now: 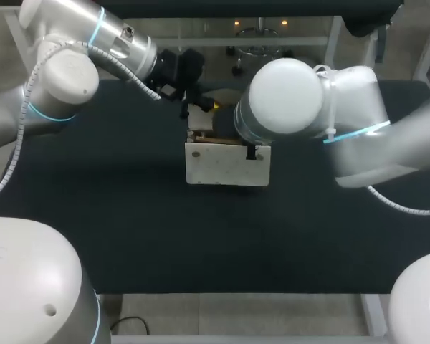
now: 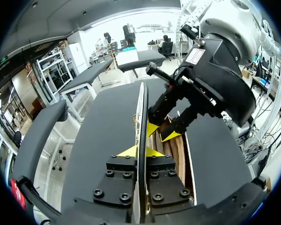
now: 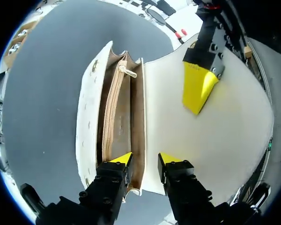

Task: Pick up the bag, open it, inspect its contents, close it, and place it on the opposite side

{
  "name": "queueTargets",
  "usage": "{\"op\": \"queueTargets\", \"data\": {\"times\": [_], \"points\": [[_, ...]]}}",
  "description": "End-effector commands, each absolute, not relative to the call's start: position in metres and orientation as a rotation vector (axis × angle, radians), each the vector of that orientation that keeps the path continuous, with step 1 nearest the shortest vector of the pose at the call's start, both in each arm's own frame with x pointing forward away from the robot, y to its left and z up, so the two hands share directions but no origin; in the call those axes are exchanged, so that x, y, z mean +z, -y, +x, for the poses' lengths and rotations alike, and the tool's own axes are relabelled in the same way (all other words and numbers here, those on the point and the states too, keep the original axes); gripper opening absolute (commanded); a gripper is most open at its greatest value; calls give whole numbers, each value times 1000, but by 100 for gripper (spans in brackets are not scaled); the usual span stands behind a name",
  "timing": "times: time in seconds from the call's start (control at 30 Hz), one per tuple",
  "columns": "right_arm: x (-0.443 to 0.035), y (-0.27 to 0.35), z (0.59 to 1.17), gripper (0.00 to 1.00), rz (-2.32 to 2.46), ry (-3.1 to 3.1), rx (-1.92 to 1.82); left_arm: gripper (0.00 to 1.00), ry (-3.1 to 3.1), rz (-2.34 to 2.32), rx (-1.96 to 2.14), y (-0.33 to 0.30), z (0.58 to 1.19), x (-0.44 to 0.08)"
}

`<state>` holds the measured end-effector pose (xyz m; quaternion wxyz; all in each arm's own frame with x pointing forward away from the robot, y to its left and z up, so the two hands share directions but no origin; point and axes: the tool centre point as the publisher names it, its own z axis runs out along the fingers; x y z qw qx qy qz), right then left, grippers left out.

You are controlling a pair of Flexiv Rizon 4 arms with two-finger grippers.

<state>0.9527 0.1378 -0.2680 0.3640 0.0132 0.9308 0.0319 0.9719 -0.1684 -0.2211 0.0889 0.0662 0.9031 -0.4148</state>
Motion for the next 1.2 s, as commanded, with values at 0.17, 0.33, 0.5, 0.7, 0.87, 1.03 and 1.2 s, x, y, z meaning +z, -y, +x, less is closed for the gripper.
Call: {"op": "queueTargets", "data": {"times": [0.17,0.33,0.5,0.7,0.87,1.03,1.2], "points": [[-234,-128,908,36,10,-2285,104,0,-2725,160,-1201,167,968,-228],[-229,-129,897,31,9,-2264,105,0,-2758,127,-1199,163,978,-247],[-230,-129,889,25,2,-2260,108,0,-2735,122,-1167,154,989,-263],[-237,-129,882,15,2,-2278,122,0,-2674,154,-1098,146,999,-279],[-247,-135,876,0,-8,-2304,129,0,-2615,239,-1064,144,1001,-287],[-256,-141,872,0,-11,-2322,136,0,-2566,331,-1019,146,1002,-295],[-269,-147,869,0,29,-2368,196,0,-2537,358,-999,146,1008,-304]]}}
